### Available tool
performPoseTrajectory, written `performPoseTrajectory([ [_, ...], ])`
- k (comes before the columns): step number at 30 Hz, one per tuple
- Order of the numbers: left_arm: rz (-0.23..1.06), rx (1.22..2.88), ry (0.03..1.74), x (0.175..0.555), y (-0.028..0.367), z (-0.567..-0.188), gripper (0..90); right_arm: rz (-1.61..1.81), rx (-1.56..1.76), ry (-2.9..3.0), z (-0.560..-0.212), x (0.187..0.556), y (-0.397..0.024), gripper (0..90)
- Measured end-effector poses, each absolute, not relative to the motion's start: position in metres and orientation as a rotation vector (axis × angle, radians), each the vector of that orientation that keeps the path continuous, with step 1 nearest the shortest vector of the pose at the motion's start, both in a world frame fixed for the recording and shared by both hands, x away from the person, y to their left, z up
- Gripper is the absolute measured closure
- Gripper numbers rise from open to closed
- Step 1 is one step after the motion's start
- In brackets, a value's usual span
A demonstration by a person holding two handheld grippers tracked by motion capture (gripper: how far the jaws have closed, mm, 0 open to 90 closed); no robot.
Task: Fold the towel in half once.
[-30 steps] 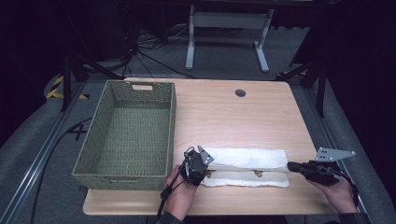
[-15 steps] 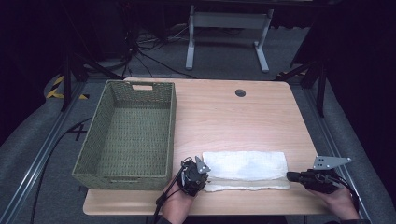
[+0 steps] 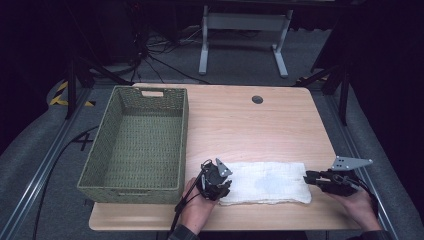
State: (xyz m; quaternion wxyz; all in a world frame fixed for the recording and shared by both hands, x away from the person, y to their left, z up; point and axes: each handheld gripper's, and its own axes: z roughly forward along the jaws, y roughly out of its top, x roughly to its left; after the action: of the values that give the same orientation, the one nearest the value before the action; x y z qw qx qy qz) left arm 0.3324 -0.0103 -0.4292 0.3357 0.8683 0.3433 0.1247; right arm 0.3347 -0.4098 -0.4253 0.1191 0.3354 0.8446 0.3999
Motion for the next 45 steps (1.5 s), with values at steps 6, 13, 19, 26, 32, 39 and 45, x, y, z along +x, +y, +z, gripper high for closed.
performPoseTrajectory([
  [6, 0.374, 2.276, 0.909, 0.356, -0.014, -0.426, 63.1, 1.121, 1.031, 2.44, -0.427, 0.36, -0.409, 73.1],
  [13, 0.378, 2.289, 0.953, 0.378, -0.015, -0.431, 60.6, 1.047, 1.1, 2.424, -0.437, 0.391, -0.415, 72.2],
  [19, 0.371, 2.271, 0.989, 0.387, -0.009, -0.434, 59.8, 1.008, 1.125, 2.474, -0.449, 0.402, -0.414, 71.7],
  [26, 0.369, 2.31, 1.008, 0.393, -0.009, -0.443, 57.9, 0.998, 1.102, 2.497, -0.45, 0.401, -0.411, 81.3],
  [32, 0.352, 2.327, 1.021, 0.399, -0.013, -0.452, 60.8, 0.972, 1.076, 2.495, -0.449, 0.399, -0.408, 85.9],
  [39, 0.225, 2.331, 0.967, 0.404, -0.014, -0.45, 83.8, 0.955, 1.093, 2.467, -0.449, 0.406, -0.413, 87.2],
  [45, 0.261, 2.261, 0.966, 0.407, -0.014, -0.442, 84.6, 0.941, 1.107, 2.44, -0.448, 0.418, -0.419, 87.4],
])
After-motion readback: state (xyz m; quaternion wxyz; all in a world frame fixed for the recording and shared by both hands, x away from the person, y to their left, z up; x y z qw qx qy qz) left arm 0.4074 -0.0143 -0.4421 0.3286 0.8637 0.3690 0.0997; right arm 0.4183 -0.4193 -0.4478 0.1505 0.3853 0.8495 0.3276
